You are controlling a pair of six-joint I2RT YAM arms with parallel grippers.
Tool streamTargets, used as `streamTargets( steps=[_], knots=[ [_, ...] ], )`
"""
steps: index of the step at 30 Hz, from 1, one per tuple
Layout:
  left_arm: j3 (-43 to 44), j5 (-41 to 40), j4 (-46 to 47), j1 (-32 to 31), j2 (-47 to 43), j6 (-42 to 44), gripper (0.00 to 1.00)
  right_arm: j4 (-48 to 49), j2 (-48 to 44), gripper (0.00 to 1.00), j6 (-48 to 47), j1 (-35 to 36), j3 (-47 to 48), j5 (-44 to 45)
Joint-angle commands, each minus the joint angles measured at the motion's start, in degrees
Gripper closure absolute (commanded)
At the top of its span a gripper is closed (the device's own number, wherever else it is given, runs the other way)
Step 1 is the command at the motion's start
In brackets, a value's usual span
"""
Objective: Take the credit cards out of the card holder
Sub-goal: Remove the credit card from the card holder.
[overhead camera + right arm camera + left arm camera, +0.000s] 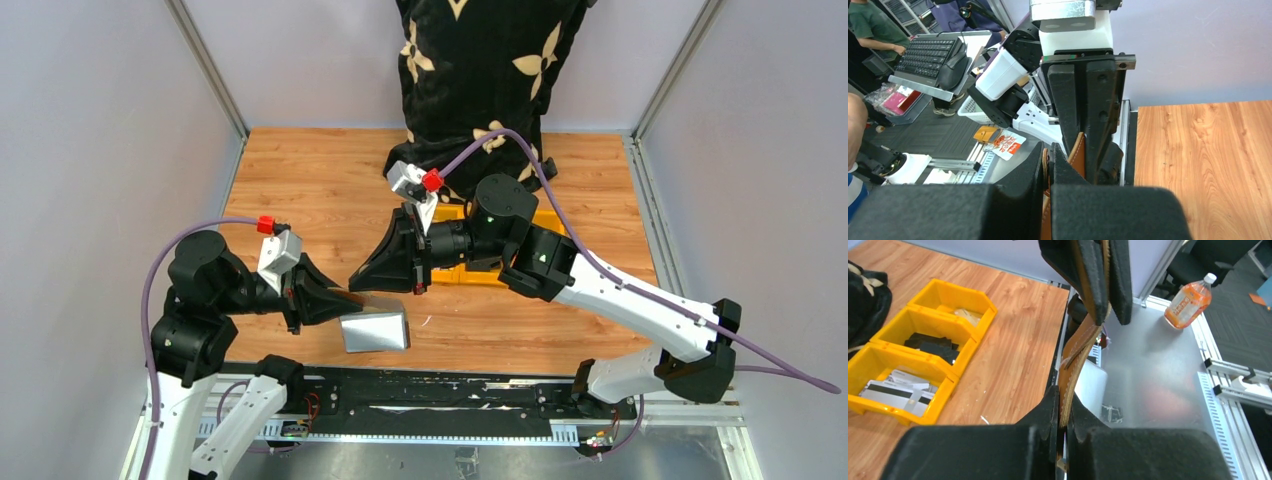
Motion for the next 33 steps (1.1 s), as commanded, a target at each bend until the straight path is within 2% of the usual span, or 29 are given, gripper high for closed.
streamTargets(
  steps=[1, 2, 5, 6, 10, 12, 18, 21, 26, 33],
  knots=[
    [0.8, 1.7, 0.7, -0.2, 0.7, -3.6, 1.0, 2.2, 0.0, 1.0, -0.2, 0.6, 1.6, 0.5],
    [1.0, 1.6, 0.7, -0.2, 0.8, -4.1, 1.0, 2.3, -0.3, 0.93, -0.3, 0.6, 1.2, 1.0],
    [2.4, 0.6, 1.5, -0.2, 1.6, -6.6, 1.0, 3.0, -2.5, 0.64, -0.2, -0.4, -1.8, 3.4],
    [2.7, 0.3, 3.4, -0.2, 1.9, -9.1, 1.0, 3.6, -3.8, 0.57, 0.1, -1.1, -3.4, 4.0],
    [0.7, -0.8, 19.2, -0.2, 1.6, -28.1, 1.0, 7.9, -11.2, 0.4, 1.9, -4.7, -12.2, 4.4],
    [0.3, -2.3, 24.7, -0.2, 1.5, -33.5, 1.0, 9.2, -15.2, 0.33, 1.1, -5.5, -17.5, 4.3],
    [1.0, -2.7, 26.1, -0.2, 2.9, -39.8, 1.0, 13.5, -26.4, 0.3, 0.3, -5.6, -32.8, 5.5],
    [0.5, -2.7, 26.6, -0.2, 2.8, -42.0, 1.0, 16.6, -29.5, 0.31, 1.4, -5.6, -37.0, 6.1],
    [-0.4, -3.0, 29.3, -0.2, 3.2, -46.5, 1.0, 17.5, -29.6, 0.35, 2.0, -5.6, -38.4, 6.6],
    [-1.1, -3.3, 31.2, -0.2, 4.8, -49.4, 1.0, 19.4, -25.2, 0.43, 3.4, -5.5, -37.4, 5.2]
  ],
)
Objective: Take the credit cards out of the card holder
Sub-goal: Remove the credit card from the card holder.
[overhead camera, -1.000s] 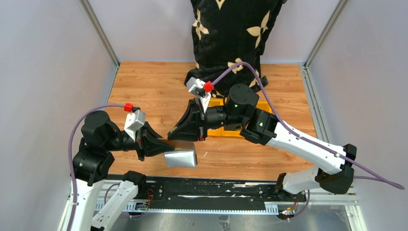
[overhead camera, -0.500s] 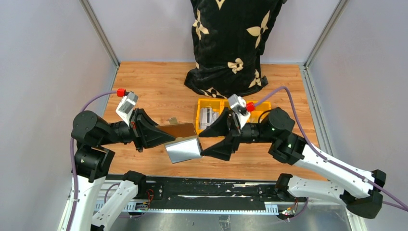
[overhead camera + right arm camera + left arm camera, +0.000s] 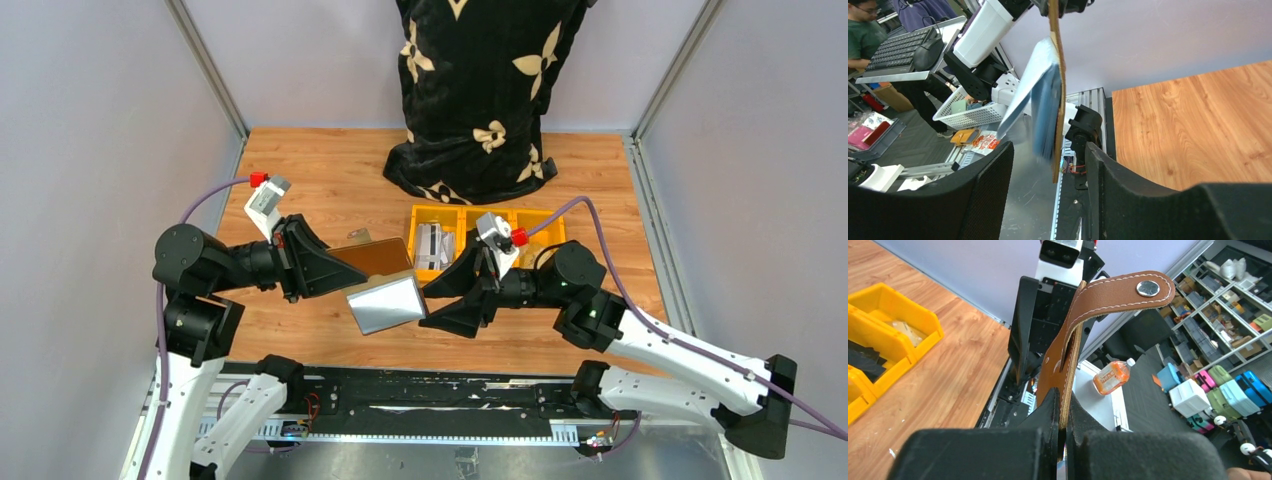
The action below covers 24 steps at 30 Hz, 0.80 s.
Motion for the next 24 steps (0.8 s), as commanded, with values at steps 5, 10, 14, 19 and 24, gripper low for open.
streamTargets(
  steps=[5, 10, 14, 19, 24],
  knots=[
    [-0.5, -0.3, 3.8, -0.2, 1.7, -5.1, 1.0, 2.7, 2.4, 0.49, 0.4, -0.3, 0.7, -0.5],
    [-0.7, -0.1, 4.4, -0.2, 2.5, -5.3, 1.0, 2.1, 1.8, 0.51, -1.0, -0.3, 0.5, -0.9],
    [-1.3, 0.1, 6.8, -0.2, 3.9, -7.0, 1.0, 1.0, 2.0, 0.58, -2.9, -0.4, 0.9, 0.0],
    [-0.9, 0.3, 8.8, -0.2, 5.8, -8.1, 1.0, -0.5, 2.5, 0.63, -5.6, -0.5, 1.9, 0.3],
    [-1.2, 0.3, 10.4, -0.2, 7.4, -9.0, 1.0, -0.8, 3.1, 0.74, -6.4, -2.6, 2.8, 2.4]
  ],
)
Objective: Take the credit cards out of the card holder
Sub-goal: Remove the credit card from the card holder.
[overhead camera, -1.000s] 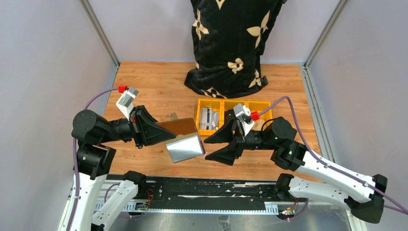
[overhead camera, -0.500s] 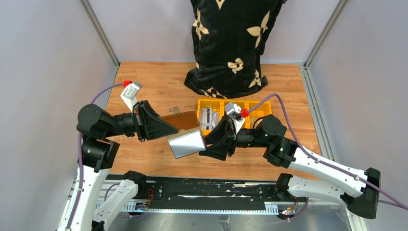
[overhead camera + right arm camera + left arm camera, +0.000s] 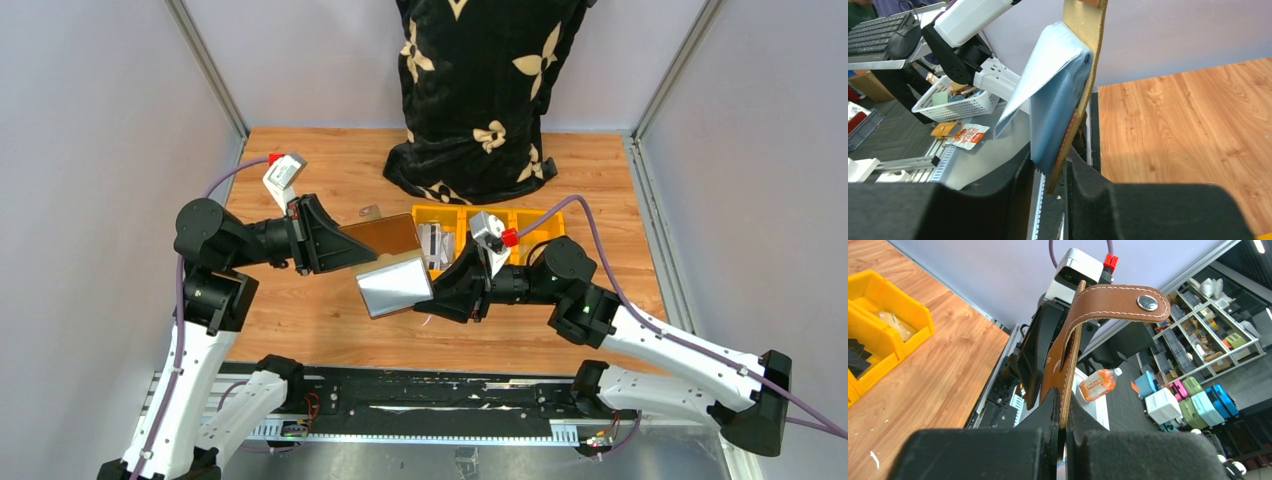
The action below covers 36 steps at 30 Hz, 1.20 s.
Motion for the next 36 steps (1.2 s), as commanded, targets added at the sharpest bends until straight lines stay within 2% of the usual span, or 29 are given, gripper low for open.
streamTargets(
  steps=[1, 5, 9, 14, 20, 25, 36],
  knots=[
    [-0.6, 0.3, 3.6, -0.2, 0.8, -1.7, 1.0, 0.1, 0.5, 0.77, -1.7, -2.6, 2.4, 2.6],
    [-0.6, 0.6, 3.8, -0.2, 1.9, -1.6, 1.0, 3.4, 2.0, 0.84, 1.4, -5.9, 2.4, 3.7],
    [-0.9, 1.5, 3.8, -0.2, 3.0, -1.7, 1.0, 6.7, 4.3, 0.84, 4.9, -8.1, 3.1, 2.4],
    [-1.3, 1.8, 3.8, -0.2, 4.3, -1.5, 1.0, 9.1, 6.8, 0.75, 6.6, -8.7, 4.7, -0.4],
    [-2.3, 2.8, 3.8, -0.2, 5.1, -1.6, 1.0, 10.6, 8.4, 0.74, 7.2, -9.7, 7.0, -1.7],
    [-3.1, 3.1, 3.5, -0.2, 4.8, -1.4, 1.0, 11.3, 9.4, 0.6, 8.9, -9.9, 9.5, -1.8],
    [-3.2, 4.0, 2.0, -0.2, 4.1, -0.8, 1.0, 16.8, 11.0, 0.55, 13.5, -9.9, 9.6, -3.3]
  ],
)
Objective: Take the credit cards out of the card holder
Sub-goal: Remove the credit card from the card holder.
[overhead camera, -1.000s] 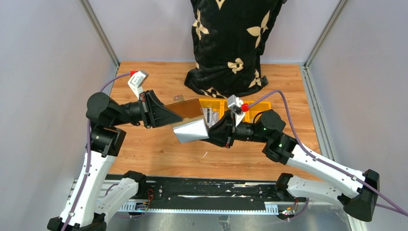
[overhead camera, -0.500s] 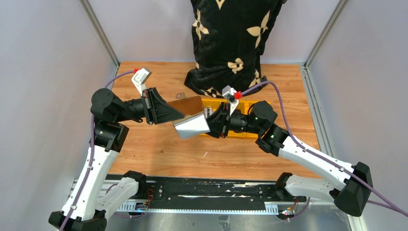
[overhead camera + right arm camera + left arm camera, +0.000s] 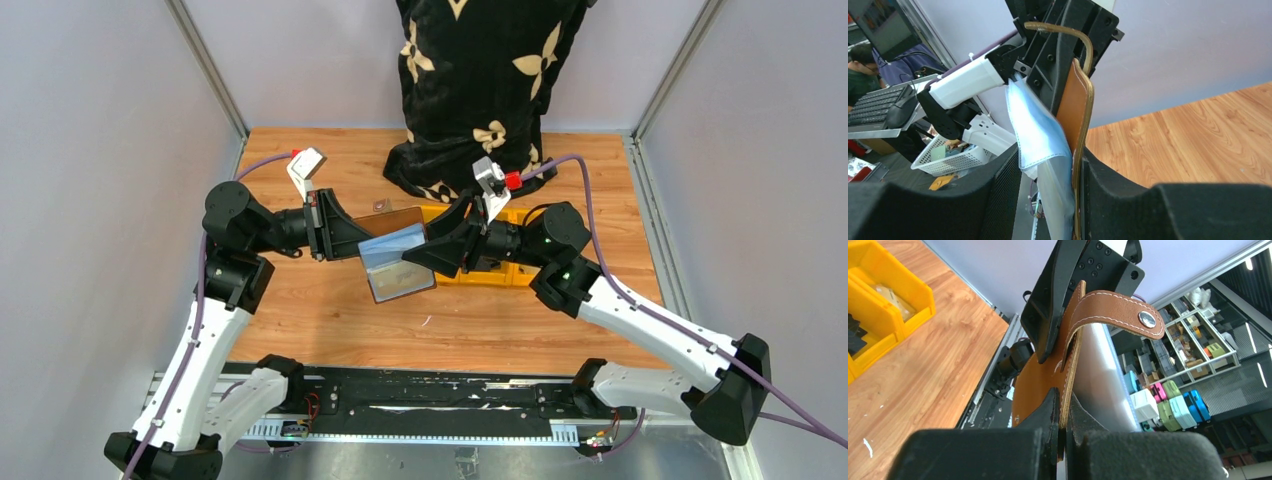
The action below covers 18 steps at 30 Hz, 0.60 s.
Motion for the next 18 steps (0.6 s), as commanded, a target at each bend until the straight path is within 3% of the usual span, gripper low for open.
streamTargets(
  steps=[1, 6, 12, 13, 16, 17, 18],
  knots=[
    [0.1, 2.5, -1.1, -0.2, -0.8, 0.6, 1.0, 5.8, 0.7, 0.55, 3.2, -0.3, 1.8, -1.5],
    [0.3, 2.4, -1.2, -0.2, -1.5, 0.5, 1.0, 7.3, 1.7, 0.64, 6.1, -0.4, 1.6, -2.7],
    [0.5, 2.1, -2.0, -0.2, -2.1, 1.6, 0.98, 6.5, 2.4, 0.96, 9.0, -0.4, 2.6, -2.1],
    [0.7, 1.9, -3.4, -0.2, -2.2, 2.8, 0.87, 4.8, 2.3, 1.0, 9.3, -0.4, 3.0, -1.5],
    [3.2, 1.6, -10.6, 0.7, -2.1, 10.3, 0.31, 1.2, 1.4, 1.0, 9.5, -0.4, 4.0, -0.3],
    [4.7, 1.2, -14.1, 1.5, -2.0, 14.2, 0.19, 0.2, 1.0, 1.0, 9.5, -0.4, 4.2, 0.1],
    [7.0, 0.4, -17.5, 2.5, -2.0, 19.3, 0.13, -0.7, 0.5, 1.0, 9.5, -0.4, 4.2, 0.6]
  ],
)
